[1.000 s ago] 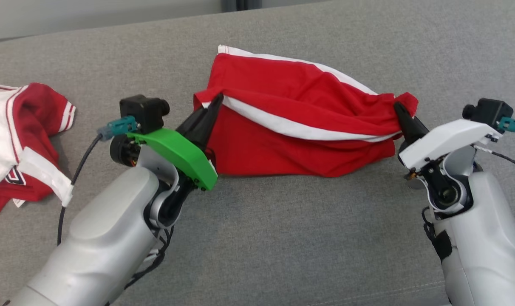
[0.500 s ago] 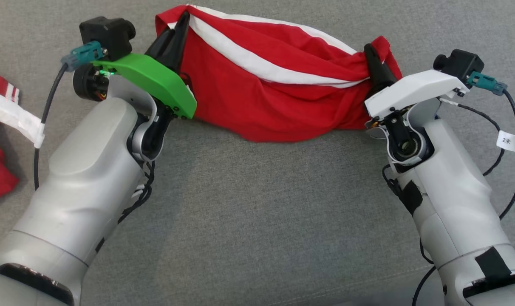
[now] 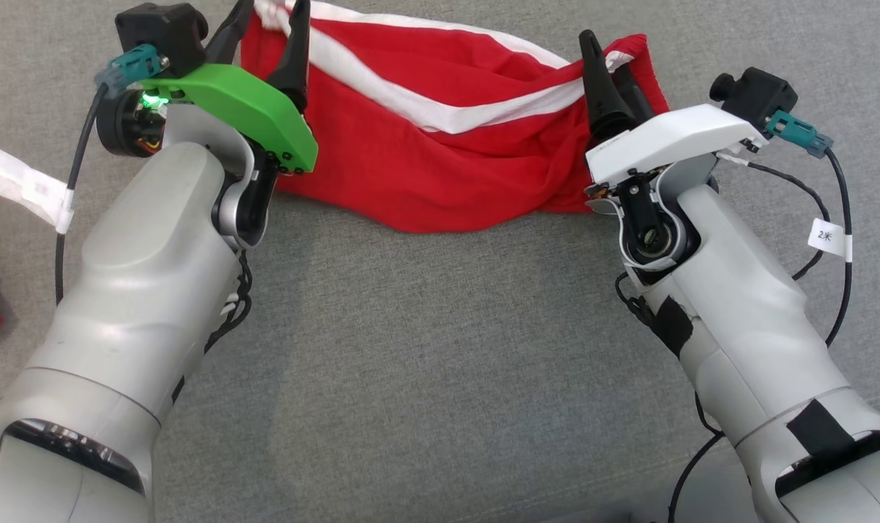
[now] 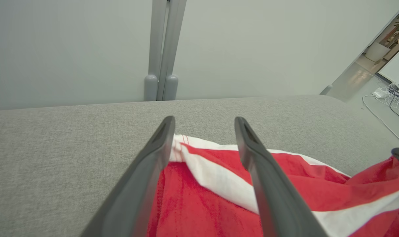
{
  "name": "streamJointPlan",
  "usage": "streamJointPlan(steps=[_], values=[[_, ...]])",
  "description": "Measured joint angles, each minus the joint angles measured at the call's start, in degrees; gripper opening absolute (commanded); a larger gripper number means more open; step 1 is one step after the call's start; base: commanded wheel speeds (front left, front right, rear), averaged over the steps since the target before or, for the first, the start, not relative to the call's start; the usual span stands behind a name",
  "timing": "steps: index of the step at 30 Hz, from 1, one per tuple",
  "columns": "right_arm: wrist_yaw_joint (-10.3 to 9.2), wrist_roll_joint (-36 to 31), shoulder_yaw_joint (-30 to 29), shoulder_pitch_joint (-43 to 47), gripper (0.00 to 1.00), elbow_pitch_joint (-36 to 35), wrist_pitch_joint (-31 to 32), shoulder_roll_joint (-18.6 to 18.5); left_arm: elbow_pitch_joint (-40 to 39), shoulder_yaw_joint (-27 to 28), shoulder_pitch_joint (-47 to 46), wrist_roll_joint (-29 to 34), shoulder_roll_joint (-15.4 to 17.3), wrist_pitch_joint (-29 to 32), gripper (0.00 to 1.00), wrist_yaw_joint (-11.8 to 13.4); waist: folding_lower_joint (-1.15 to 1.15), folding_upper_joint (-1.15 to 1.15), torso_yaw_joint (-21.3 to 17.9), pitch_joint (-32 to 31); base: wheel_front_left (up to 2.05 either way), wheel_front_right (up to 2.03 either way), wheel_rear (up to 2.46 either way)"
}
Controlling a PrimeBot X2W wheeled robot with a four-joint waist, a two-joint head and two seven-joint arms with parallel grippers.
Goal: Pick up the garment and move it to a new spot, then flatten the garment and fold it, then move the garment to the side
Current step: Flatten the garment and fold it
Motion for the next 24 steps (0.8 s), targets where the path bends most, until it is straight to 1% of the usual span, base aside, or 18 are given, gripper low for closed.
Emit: streamJointPlan(steps=[3,6,8,12,13,16,19,24], values=[[0.0,-6.48,-1.12,1.22,1.0,-1.4,-0.38,0.02,1.21,0.52,1.02,0.67,-0.26,-0.16,1.0,-0.43,0.0,0.0,0.05,-1.0,0.0,0.0,0.0],[0.0,-16.16,-6.05,5.54,1.0,-5.38,-0.43,-0.7,1.8,1.62,3.24,1.47,-0.23,-0.26,1.0,-0.48,0.0,0.0,0.07,-2.33,0.0,0.0,0.0],[0.0,-22.79,-9.5,10.34,1.0,-8.81,-0.45,-0.73,1.38,2.89,4.74,2.5,0.14,-0.34,1.0,-0.48,0.0,0.0,0.04,-3.42,0.0,0.0,0.0],[0.0,-30.23,-14.01,19.12,1.0,-14.57,-0.45,-0.23,1.26,4.22,8.9,3.59,0.4,-0.35,1.0,-0.55,0.0,0.0,-0.1,-5.59,0.0,0.0,0.0],[0.0,-31.69,-14.63,20.64,1.0,-15.91,-0.45,-0.18,1.3,4.44,9.66,3.82,0.4,-0.35,1.0,-0.56,0.0,0.0,-0.15,-6.05,0.0,0.0,0.0],[0.01,-39.67,-16.75,25.17,1.0,-21.06,-0.09,-0.08,1.97,4.82,11.67,5.26,0.29,-0.36,1.0,-0.55,0.0,0.0,-0.43,-7.65,0.0,0.0,0.0],[0.01,-46.13,-18.22,29.51,1.0,-25.65,0.21,-0.07,3.56,4.7,13.08,5.97,0.19,-0.42,1.0,-0.56,0.0,0.0,-0.98,-8.73,0.0,0.0,0.0],[0.0,-54.88,-18.17,35.88,1.0,-31.65,1.43,-0.1,7.06,4.12,12.85,6.38,0.27,0.57,1.0,-0.64,0.0,0.0,-2.72,-9.09,0.0,0.0,0.0]])
